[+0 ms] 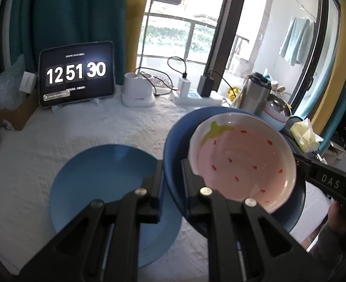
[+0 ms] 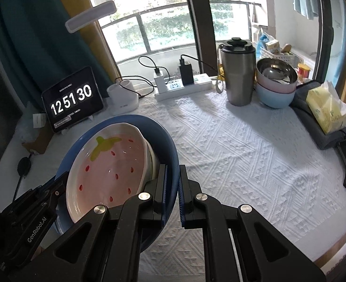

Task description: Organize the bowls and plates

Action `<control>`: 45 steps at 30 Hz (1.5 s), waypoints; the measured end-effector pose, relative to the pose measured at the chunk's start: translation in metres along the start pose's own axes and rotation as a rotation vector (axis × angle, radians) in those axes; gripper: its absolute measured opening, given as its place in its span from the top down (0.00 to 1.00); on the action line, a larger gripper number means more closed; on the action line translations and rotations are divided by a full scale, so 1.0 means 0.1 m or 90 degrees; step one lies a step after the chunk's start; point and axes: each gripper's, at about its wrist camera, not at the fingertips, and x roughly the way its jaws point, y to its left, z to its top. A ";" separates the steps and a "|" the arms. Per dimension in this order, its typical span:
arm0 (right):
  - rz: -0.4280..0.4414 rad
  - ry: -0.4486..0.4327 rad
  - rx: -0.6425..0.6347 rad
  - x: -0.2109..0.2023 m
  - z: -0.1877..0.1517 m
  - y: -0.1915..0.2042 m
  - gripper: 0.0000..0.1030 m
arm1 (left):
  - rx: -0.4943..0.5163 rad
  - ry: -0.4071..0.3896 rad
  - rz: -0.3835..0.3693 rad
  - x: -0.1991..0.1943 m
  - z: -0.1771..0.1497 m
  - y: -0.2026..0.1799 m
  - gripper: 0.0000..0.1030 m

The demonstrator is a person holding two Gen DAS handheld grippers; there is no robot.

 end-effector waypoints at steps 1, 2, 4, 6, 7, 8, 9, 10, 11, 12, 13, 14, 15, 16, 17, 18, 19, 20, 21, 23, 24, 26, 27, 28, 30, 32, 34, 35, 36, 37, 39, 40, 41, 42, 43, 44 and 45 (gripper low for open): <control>0.001 -0.001 -0.001 0.00 0.00 0.02 0.90 | -0.002 -0.002 0.001 -0.01 0.01 0.02 0.87; 0.002 -0.002 -0.004 0.00 0.01 0.06 0.90 | -0.003 -0.004 0.003 -0.03 0.01 0.05 0.87; 0.005 -0.003 -0.007 0.00 0.01 0.11 0.90 | -0.007 -0.007 0.005 -0.06 0.01 0.11 0.87; 0.008 -0.004 -0.013 0.00 0.03 0.19 0.90 | -0.012 -0.010 0.008 -0.09 0.02 0.17 0.87; 0.009 -0.004 -0.015 0.00 0.03 0.22 0.90 | -0.014 -0.011 0.009 -0.10 0.02 0.21 0.87; 0.010 -0.004 -0.019 0.01 0.04 0.26 0.90 | -0.016 -0.012 0.011 -0.11 0.03 0.24 0.87; 0.011 -0.004 -0.021 0.01 0.04 0.29 0.90 | -0.019 -0.013 0.012 -0.12 0.03 0.28 0.87; 0.012 -0.003 -0.024 0.02 0.04 0.32 0.90 | -0.021 -0.013 0.013 -0.14 0.03 0.31 0.87; 0.013 -0.002 -0.027 0.03 0.05 0.37 0.90 | -0.023 -0.013 0.014 -0.15 0.04 0.35 0.87; 0.014 -0.002 -0.029 0.04 0.05 0.40 0.90 | -0.024 -0.014 0.016 -0.16 0.04 0.39 0.87; 0.015 -0.002 -0.032 0.05 0.05 0.45 0.90 | -0.024 -0.015 0.017 -0.17 0.05 0.42 0.87; 0.017 -0.003 -0.034 0.05 0.05 0.49 0.90 | -0.026 -0.016 0.018 -0.19 0.05 0.46 0.87; 0.018 -0.004 -0.037 0.05 0.05 0.53 0.90 | -0.027 -0.015 0.019 -0.20 0.05 0.50 0.87; 0.019 -0.005 -0.039 0.05 0.05 0.56 0.90 | -0.027 -0.016 0.021 -0.21 0.05 0.54 0.87; 0.021 -0.004 -0.040 0.06 0.04 0.60 0.90 | -0.027 -0.016 0.022 -0.22 0.06 0.57 0.87; 0.023 -0.003 -0.041 0.07 0.04 0.63 0.90 | -0.028 -0.016 0.025 -0.23 0.06 0.60 0.87; 0.025 -0.002 -0.042 0.08 0.04 0.67 0.90 | -0.029 -0.017 0.027 -0.23 0.06 0.64 0.87; 0.026 -0.001 -0.043 0.10 0.03 0.71 0.90 | -0.032 -0.017 0.028 -0.24 0.07 0.68 0.87; 0.026 0.001 -0.044 0.11 0.03 0.73 0.90 | -0.034 -0.017 0.030 -0.24 0.06 0.71 0.87; 0.028 0.005 -0.049 0.15 0.03 0.81 0.90 | -0.040 -0.018 0.033 -0.25 0.06 0.78 0.87; 0.028 0.007 -0.053 0.17 0.03 0.85 0.90 | -0.045 -0.018 0.034 -0.25 0.05 0.84 0.87; 0.029 0.010 -0.061 0.21 0.04 0.93 0.90 | -0.052 -0.016 0.037 -0.25 0.04 0.91 0.87; 0.029 0.012 -0.065 0.22 0.04 0.96 0.90 | -0.057 -0.015 0.039 -0.24 0.03 0.96 0.87; 0.030 0.014 -0.069 0.25 0.04 1.01 0.90 | -0.059 -0.015 0.041 -0.25 0.03 0.99 0.87; 0.032 0.018 -0.074 0.29 0.03 1.07 0.90 | -0.065 -0.012 0.045 -0.24 0.02 1.07 0.87; 0.035 0.024 -0.079 0.34 0.02 1.15 0.90 | -0.069 -0.010 0.050 -0.24 0.01 1.15 0.87; 0.038 0.029 -0.081 0.38 0.01 1.21 0.90 | -0.072 -0.008 0.054 -0.23 0.00 1.23 0.87; 0.039 0.031 -0.083 0.40 0.00 1.25 0.90 | -0.073 -0.007 0.056 -0.23 0.00 1.26 0.87; 0.040 0.033 -0.084 0.42 -0.01 1.28 0.90 | -0.074 -0.005 0.058 -0.23 -0.01 1.29 0.87; 0.041 0.035 -0.085 0.44 -0.01 1.31 0.90 | -0.076 -0.004 0.059 -0.23 -0.01 1.32 0.87; 0.043 0.039 -0.088 0.48 -0.02 1.37 0.90 | -0.079 -0.002 0.062 -0.22 -0.03 1.37 0.87; 0.044 0.041 -0.089 0.50 -0.03 1.40 0.90 | -0.081 0.000 0.064 -0.22 -0.03 1.40 0.87; 0.045 0.044 -0.090 0.52 -0.04 1.43 0.90 | -0.081 0.001 0.066 -0.21 -0.04 1.42 0.87; 0.046 0.046 -0.090 0.54 -0.05 1.45 0.90 | -0.081 0.004 0.069 -0.20 -0.05 1.44 0.87; 0.047 0.048 -0.091 0.56 -0.06 1.47 0.90 | -0.081 0.006 0.071 -0.19 -0.05 1.46 0.87; 0.047 0.052 -0.091 0.58 -0.07 1.48 0.90 | -0.081 0.009 0.073 -0.18 -0.06 1.47 0.87; 0.047 0.056 -0.091 0.61 -0.09 1.50 0.90 | -0.082 0.010 0.074 -0.18 -0.07 1.48 0.87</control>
